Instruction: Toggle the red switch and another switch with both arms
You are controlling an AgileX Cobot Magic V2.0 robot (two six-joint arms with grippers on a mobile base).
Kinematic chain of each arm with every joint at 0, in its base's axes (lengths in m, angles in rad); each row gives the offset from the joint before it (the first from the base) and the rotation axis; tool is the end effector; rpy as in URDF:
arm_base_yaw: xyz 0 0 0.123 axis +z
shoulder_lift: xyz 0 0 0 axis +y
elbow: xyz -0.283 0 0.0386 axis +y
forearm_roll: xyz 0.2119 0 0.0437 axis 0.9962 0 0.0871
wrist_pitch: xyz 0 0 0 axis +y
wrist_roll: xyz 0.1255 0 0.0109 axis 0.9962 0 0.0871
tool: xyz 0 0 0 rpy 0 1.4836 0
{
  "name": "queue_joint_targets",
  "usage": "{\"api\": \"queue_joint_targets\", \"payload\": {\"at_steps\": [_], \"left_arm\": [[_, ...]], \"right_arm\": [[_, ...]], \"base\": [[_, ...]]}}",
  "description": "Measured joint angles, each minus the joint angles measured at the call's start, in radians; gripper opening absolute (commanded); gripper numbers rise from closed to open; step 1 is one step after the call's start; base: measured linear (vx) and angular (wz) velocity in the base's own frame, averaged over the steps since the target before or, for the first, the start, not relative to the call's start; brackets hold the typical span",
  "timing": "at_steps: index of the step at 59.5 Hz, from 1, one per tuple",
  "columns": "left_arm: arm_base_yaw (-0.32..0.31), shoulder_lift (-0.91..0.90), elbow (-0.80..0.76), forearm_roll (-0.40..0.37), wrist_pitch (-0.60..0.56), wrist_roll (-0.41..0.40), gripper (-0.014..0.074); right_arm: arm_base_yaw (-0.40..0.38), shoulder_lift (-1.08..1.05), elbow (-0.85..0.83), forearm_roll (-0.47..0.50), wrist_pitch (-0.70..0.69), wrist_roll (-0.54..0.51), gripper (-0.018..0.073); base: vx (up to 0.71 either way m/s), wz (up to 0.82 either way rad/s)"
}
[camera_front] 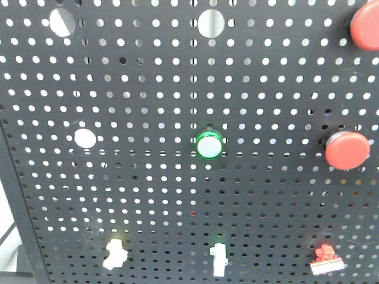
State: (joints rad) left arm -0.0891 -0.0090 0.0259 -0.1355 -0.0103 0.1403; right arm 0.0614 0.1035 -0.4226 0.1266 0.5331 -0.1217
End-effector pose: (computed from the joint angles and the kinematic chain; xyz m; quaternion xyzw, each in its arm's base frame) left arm 0.0546 -0.0047 0.2092 0.0313 0.6774 -0.0305 0.7344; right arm 0.0342 0.0102 0.2831 -0.0489 0.7476 0.0402 0.6611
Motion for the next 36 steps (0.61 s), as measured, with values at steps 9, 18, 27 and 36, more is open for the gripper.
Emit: {"api": "queue_joint_targets", "payload": {"at_steps": [9, 18, 27, 36], "left_arm": [[0.003, -0.001, 0.000, 0.061, 0.104, -0.063, 0.0003], [0.004, -0.001, 0.000, 0.070, 0.142, -0.084, 0.0003], [0.004, -0.001, 0.000, 0.070, 0.142, -0.086, 0.0003], [0.004, -0.001, 0.000, 0.070, 0.142, -0.086, 0.0003]], "right_arm": [[0.000, 0.000, 0.001, 0.001, 0.002, 0.000, -0.0006], [0.000, 0.000, 0.001, 0.001, 0.002, 0.000, -0.0006], [0.000, 0.000, 0.001, 0.001, 0.002, 0.001, -0.0006], [0.000, 0.000, 0.001, 0.001, 0.002, 0.001, -0.0006]], "base": [[0.00, 0.00], [0.00, 0.00], [0.00, 0.00], [0.00, 0.00]]}}
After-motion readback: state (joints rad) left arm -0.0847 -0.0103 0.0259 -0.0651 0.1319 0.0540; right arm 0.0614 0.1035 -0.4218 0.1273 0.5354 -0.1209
